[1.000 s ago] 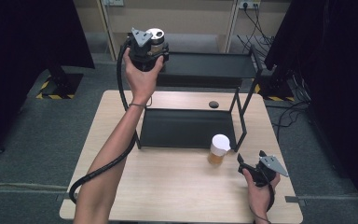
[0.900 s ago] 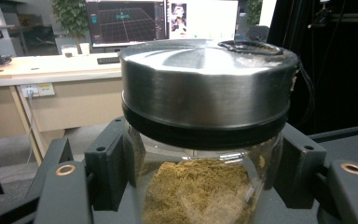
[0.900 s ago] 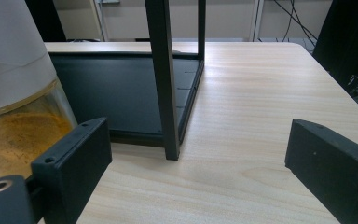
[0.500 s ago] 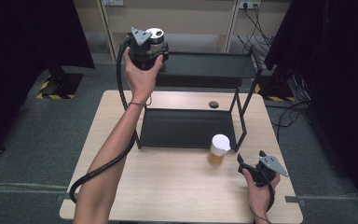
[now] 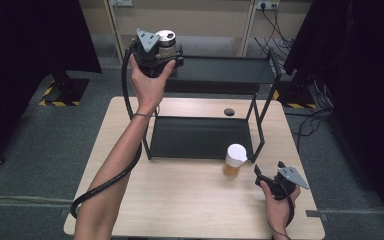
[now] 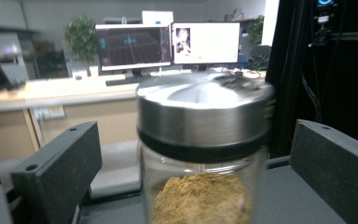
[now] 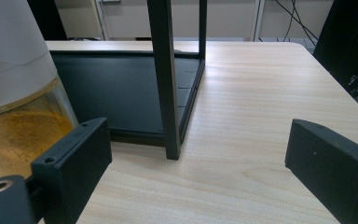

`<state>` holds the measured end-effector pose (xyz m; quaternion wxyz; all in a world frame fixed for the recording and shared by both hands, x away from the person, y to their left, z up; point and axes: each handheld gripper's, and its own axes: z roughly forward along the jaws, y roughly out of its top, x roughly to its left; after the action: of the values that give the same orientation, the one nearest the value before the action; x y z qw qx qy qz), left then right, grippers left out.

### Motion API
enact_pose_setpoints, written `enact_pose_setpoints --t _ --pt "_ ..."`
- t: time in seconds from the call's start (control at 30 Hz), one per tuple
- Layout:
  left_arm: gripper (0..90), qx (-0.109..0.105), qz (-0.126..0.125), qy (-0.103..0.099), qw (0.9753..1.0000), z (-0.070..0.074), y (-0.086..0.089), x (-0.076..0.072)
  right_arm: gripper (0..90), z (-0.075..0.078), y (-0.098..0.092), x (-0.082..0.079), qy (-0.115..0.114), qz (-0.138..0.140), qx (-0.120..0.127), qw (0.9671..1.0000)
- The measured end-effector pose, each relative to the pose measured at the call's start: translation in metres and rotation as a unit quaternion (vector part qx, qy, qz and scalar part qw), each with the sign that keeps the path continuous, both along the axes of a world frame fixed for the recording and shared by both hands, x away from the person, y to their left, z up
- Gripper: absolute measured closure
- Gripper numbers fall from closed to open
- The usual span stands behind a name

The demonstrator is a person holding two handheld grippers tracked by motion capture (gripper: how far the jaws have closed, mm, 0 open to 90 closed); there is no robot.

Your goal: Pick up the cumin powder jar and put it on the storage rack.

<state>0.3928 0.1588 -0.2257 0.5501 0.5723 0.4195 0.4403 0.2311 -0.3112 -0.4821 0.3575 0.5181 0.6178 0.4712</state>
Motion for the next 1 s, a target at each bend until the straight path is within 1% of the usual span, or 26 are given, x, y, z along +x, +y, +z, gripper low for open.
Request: enact_pose_setpoints --t 0.07,0.17,0.4,0.53,0.63,0.73,0.83,1.0 --pt "1.0 0.008 -0.002 -0.008 0.9999 0.000 0.000 -0.005 7.2 0.000 0.000 0.000 0.000 0.000 0.000 1.0000" --pt "0.8 0.016 -0.004 -0.015 0.9997 0.001 0.002 -0.011 7.2 0.000 0.000 0.000 0.000 0.000 -0.001 1.0000" --pt "0.8 0.022 -0.012 -0.033 0.9991 0.000 0.007 -0.025 7.2 0.000 0.001 0.000 0.000 0.000 -0.002 1.0000" --pt "1.3 0.028 -0.015 -0.035 0.9989 -0.001 0.010 -0.032 7.2 0.000 0.001 0.000 0.000 0.000 -0.004 1.0000" --pt "1.5 0.024 -0.020 -0.040 0.9987 -0.004 0.013 -0.037 7.2 0.000 0.001 0.000 0.000 0.000 -0.005 1.0000" --pt "1.5 0.028 -0.025 -0.045 0.9983 -0.006 0.014 -0.042 7.2 0.000 0.001 0.000 0.000 0.000 -0.005 1.0000" --pt "1.5 0.025 -0.030 -0.052 0.9979 -0.011 0.015 -0.047 7.2 0.000 0.002 0.000 0.001 0.000 -0.005 1.0000" --pt "1.5 0.026 -0.033 -0.053 0.9977 -0.016 0.015 -0.050 7.2 0.001 0.001 0.000 0.001 0.000 -0.004 1.0000"
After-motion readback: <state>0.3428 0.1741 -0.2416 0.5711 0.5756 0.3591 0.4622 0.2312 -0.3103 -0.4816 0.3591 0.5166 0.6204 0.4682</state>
